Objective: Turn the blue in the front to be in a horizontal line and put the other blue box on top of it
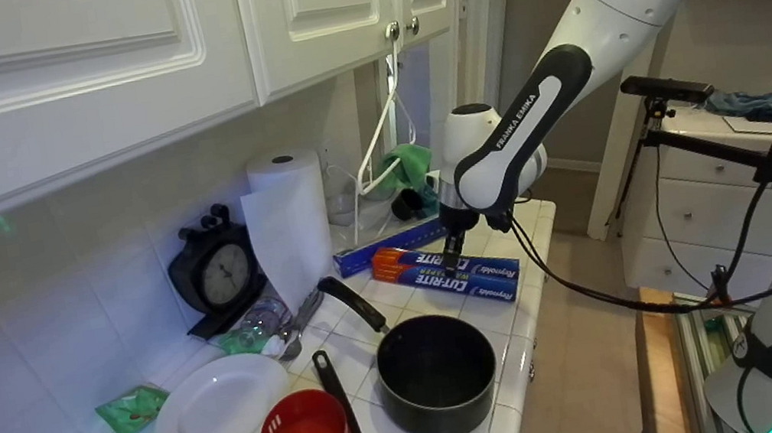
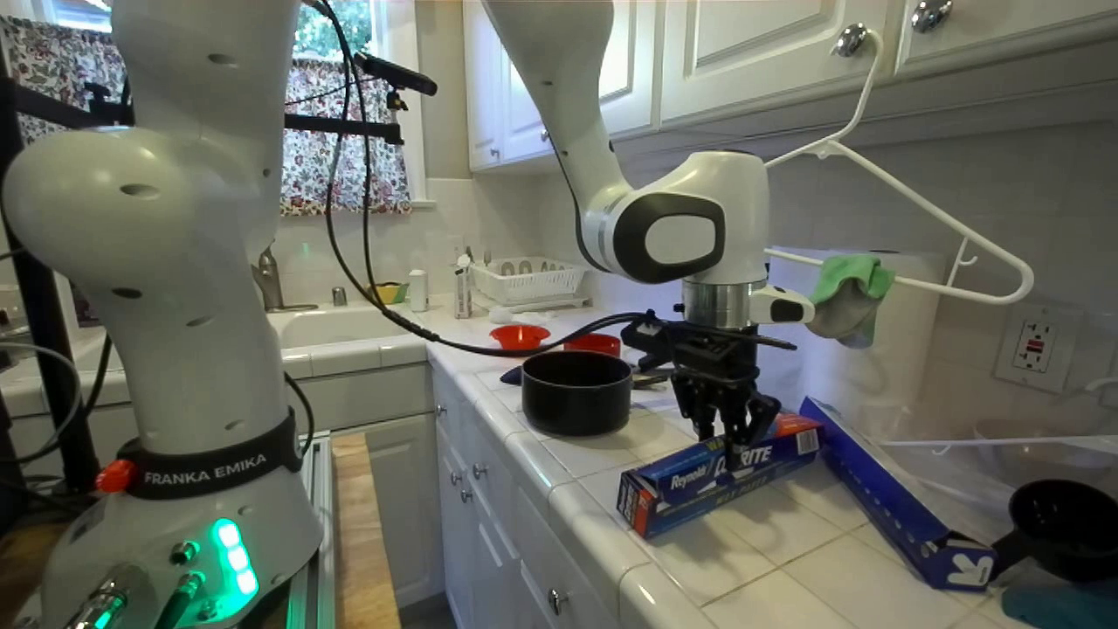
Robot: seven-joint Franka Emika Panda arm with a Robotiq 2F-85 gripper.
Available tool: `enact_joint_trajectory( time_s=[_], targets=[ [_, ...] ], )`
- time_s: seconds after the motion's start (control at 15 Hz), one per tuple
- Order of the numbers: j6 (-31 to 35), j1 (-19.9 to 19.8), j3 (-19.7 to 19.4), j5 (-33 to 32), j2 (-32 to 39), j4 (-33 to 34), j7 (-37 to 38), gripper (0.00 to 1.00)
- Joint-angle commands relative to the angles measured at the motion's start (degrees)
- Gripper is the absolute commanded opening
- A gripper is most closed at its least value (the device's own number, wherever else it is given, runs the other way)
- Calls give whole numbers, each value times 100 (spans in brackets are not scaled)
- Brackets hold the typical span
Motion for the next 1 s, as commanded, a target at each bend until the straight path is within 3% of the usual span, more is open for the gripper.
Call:
enact_joint_trajectory(
  time_s=[0.0,0.07,0.27,0.53,0.8,0.93],
  targets=[
    [-13,-71,70,-59,-8,2,51,37],
    [-14,-71,70,-59,-8,2,51,12],
    [-98,136,-135,-208,-124,-38,802,12],
    [-134,568,-573,-629,-175,-64,2340,12],
    [-588,1230,-1277,-1092,-136,64,3992,12],
    [-940,1241,-1263,-1216,-141,153,4606,12]
  ],
)
